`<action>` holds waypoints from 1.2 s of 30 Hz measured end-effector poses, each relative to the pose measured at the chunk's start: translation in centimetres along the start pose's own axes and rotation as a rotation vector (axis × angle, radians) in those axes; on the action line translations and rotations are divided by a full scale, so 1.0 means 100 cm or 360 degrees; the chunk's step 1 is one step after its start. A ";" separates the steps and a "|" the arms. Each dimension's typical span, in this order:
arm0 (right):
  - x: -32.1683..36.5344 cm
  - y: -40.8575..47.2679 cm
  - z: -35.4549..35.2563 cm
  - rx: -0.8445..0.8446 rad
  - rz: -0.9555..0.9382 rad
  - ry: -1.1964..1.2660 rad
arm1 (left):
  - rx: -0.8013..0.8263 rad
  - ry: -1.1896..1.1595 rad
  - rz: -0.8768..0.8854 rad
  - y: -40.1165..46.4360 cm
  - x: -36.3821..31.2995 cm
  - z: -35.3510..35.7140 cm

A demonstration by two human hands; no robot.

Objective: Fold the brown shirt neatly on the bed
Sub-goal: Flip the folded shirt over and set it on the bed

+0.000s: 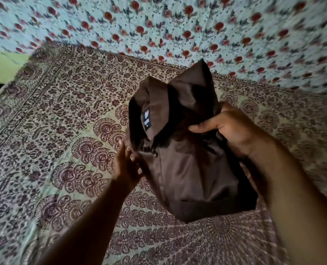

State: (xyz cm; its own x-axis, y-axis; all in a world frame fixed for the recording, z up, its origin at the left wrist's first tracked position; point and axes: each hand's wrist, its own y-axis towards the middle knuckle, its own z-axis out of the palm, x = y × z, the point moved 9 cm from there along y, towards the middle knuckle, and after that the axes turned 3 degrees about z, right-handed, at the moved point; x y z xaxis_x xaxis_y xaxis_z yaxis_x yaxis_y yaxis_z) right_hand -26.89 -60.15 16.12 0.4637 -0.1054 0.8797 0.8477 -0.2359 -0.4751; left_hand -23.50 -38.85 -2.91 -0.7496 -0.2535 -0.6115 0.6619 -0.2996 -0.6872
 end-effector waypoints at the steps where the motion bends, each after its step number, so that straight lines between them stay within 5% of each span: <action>1: 0.000 -0.010 0.008 0.0087 -0.0019 0.0057 | 0.0095 -0.0096 0.0029 -0.010 0.002 0.007; 7: -0.024 -0.047 0.027 0.0254 -0.0035 0.0206 | 0.0279 -0.0172 0.0143 -0.049 0.012 -0.006; 16: -0.110 -0.065 0.076 0.0180 0.0142 0.0216 | -0.0149 0.0171 0.0274 -0.094 -0.024 -0.170; 24: -0.205 -0.084 0.191 0.0064 0.0440 0.0289 | -0.0388 0.0903 0.0558 -0.140 -0.068 -0.295; 29: -0.229 -0.108 0.290 0.0000 0.0525 0.0369 | -0.0541 0.1694 0.0663 -0.169 -0.112 -0.399; 36: -0.263 -0.136 0.428 -0.0147 0.0728 0.0472 | -0.0575 0.2051 0.0741 -0.227 -0.179 -0.506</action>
State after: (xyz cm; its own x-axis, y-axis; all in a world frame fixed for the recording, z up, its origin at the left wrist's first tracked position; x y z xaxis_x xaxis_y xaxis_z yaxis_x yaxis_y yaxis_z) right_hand -39.57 -12.87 -1.40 0.6758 -0.4813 0.5582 0.5445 -0.1845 -0.8182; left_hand -24.61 19.05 3.76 -0.0621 0.8007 -0.5959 0.9555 -0.1249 -0.2673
